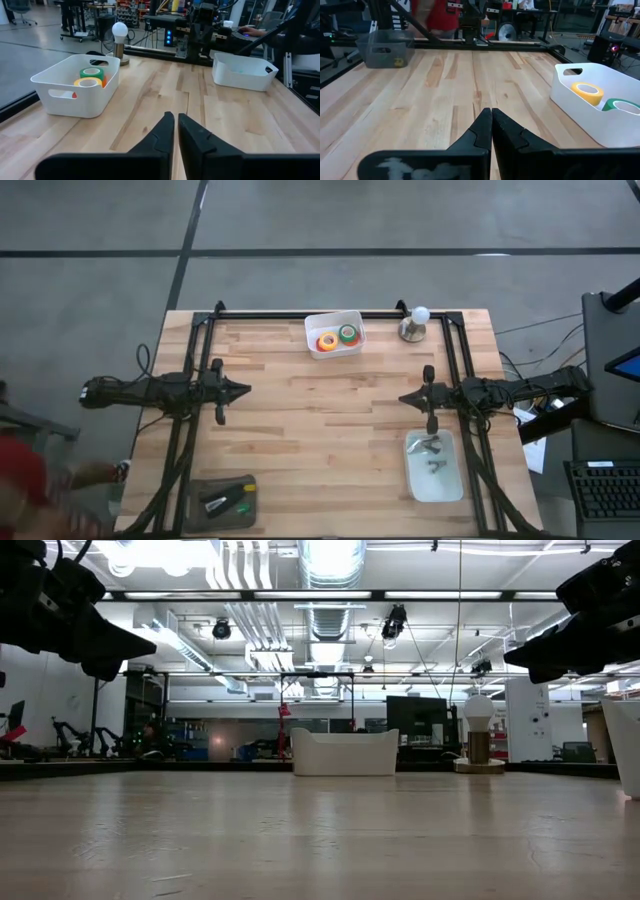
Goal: Pick and place Stapler, Stapler remover, tape
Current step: Return to Home Position
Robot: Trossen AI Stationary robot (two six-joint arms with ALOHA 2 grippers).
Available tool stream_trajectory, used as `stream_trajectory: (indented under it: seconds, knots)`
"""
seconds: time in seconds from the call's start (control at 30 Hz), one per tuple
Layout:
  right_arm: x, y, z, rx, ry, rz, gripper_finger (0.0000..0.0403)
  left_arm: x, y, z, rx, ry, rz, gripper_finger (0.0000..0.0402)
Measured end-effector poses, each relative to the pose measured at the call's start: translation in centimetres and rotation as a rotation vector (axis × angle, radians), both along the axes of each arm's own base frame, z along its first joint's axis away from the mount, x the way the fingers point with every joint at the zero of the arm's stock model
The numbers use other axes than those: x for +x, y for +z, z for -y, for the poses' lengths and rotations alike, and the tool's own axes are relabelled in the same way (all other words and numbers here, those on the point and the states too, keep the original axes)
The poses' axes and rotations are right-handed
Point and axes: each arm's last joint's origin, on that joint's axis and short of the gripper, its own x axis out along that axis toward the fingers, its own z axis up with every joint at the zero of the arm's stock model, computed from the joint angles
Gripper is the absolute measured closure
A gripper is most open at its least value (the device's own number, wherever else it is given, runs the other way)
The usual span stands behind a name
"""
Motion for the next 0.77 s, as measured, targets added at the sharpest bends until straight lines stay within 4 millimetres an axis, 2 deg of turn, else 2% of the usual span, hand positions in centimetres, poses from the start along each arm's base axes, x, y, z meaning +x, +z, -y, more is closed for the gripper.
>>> stream_trajectory:
  seconds: [0.77]
  knots:
    - [0.0, 0.0, 0.0, 0.0, 0.0, 0.0, 0.0394, 0.0, 0.0, 0.0, 0.0, 0.0, -0.001, 0.0373]
